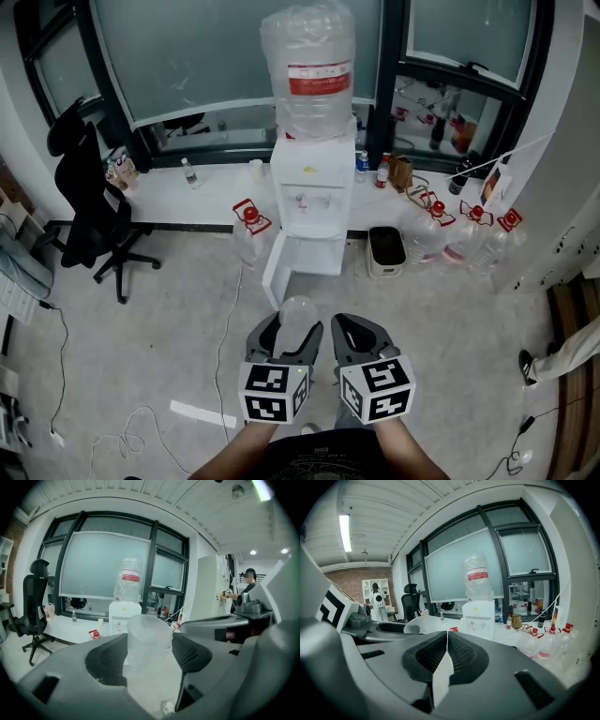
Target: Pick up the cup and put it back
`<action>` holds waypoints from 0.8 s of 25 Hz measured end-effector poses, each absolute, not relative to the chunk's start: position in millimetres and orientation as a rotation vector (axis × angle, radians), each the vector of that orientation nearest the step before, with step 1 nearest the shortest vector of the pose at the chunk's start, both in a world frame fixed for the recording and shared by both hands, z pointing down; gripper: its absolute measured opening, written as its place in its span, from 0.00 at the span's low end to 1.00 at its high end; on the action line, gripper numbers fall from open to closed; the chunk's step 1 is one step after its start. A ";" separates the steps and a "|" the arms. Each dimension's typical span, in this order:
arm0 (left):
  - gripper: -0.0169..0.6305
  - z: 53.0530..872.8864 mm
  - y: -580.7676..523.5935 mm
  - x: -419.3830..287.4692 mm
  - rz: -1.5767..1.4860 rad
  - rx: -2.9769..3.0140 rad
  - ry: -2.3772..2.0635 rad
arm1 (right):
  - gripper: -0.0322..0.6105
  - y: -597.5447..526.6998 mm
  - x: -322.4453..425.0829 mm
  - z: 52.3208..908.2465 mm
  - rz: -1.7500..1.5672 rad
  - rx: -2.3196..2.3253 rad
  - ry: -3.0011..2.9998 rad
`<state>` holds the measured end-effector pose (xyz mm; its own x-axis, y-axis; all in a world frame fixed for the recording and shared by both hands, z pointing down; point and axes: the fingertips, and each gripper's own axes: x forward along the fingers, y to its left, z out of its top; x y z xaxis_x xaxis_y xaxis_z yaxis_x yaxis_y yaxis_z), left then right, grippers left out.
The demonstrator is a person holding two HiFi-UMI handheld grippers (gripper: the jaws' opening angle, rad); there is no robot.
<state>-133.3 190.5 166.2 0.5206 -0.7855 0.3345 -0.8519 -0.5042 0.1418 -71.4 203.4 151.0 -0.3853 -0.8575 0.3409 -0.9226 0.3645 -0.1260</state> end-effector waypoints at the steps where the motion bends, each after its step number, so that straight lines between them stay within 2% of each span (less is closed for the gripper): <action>1: 0.49 166.6 183.4 -128.3 0.329 2.474 -1.375 | 0.08 196.6 -67.0 152.1 0.440 1.592 -2.410; 20: 0.49 178.6 61.2 -9.0 0.403 2.368 -1.498 | 0.09 69.0 56.0 168.1 0.499 1.422 -2.483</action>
